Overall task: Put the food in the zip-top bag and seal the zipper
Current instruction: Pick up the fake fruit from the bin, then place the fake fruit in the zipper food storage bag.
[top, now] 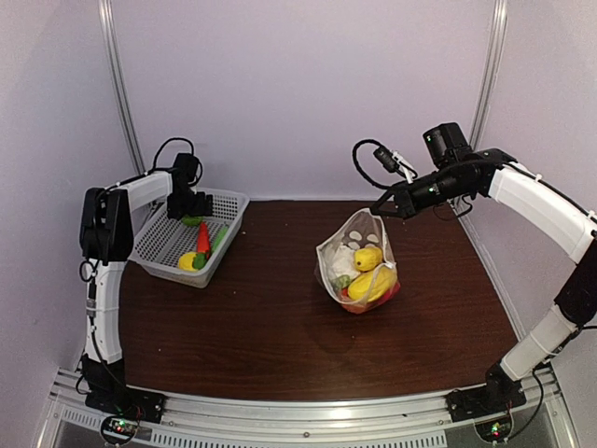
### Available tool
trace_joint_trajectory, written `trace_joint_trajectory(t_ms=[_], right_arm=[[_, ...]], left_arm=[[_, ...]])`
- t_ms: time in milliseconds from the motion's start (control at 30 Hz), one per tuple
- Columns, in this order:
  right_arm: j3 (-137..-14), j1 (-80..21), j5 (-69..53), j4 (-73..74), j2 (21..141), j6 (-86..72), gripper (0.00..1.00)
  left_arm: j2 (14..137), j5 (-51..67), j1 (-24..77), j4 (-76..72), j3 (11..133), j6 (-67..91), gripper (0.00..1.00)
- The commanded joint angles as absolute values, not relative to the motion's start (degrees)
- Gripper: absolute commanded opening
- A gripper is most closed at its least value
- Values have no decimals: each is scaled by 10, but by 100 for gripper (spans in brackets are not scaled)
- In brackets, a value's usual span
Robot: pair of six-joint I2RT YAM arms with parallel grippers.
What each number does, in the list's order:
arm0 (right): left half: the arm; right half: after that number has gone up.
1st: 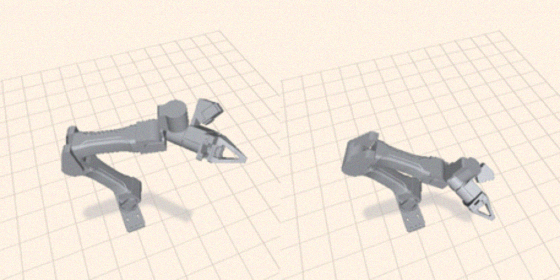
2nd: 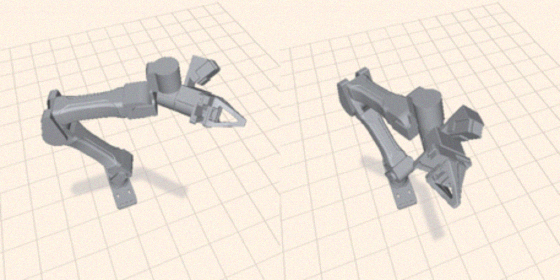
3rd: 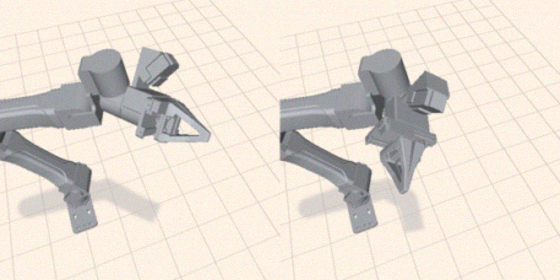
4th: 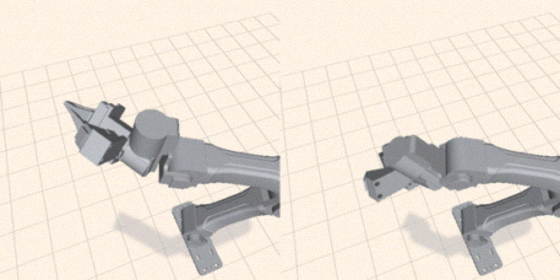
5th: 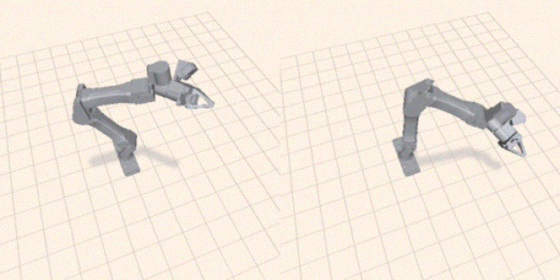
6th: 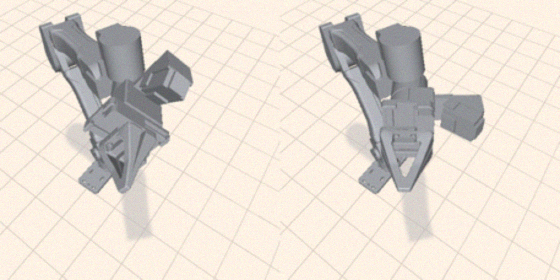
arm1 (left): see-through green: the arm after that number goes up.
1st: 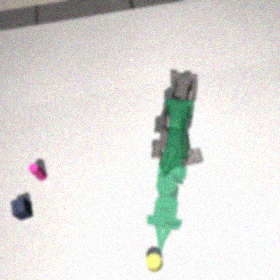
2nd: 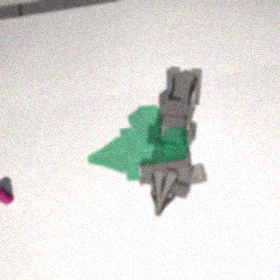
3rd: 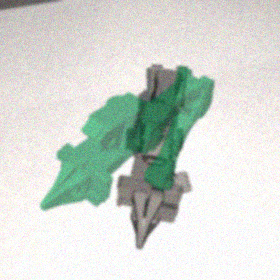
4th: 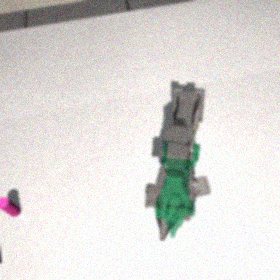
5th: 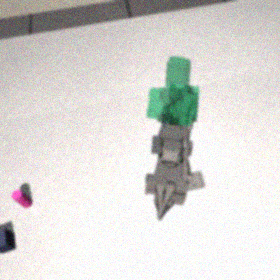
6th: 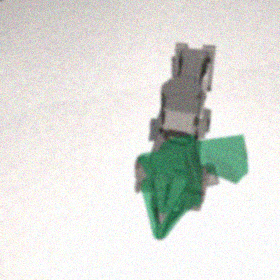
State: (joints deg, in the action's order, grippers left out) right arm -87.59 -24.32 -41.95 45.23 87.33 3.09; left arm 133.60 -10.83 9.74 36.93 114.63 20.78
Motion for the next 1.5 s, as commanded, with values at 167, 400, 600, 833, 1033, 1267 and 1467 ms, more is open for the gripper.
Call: trace_joint_trajectory(t_ms=[167,400,600,833,1033,1267,1467], right_arm=[[-875,-239,-416,441,885,42,0],[-884,-239,-419,446,894,43,0],[-890,-239,-425,445,897,43,0],[-895,-239,-417,446,898,41,0],[-904,-239,-407,452,900,38,0],[-910,-240,-402,457,892,33,0],[-913,-239,-422,460,878,27,0]], left_arm=[[1404,-143,88,311,1213,236,94],[1395,-104,87,313,1208,236,68],[1264,-72,88,299,1090,258,57],[1050,-57,158,259,958,266,57],[950,59,304,183,924,249,56],[971,184,478,32,888,279,55],[1047,182,543,27,921,281,54]])
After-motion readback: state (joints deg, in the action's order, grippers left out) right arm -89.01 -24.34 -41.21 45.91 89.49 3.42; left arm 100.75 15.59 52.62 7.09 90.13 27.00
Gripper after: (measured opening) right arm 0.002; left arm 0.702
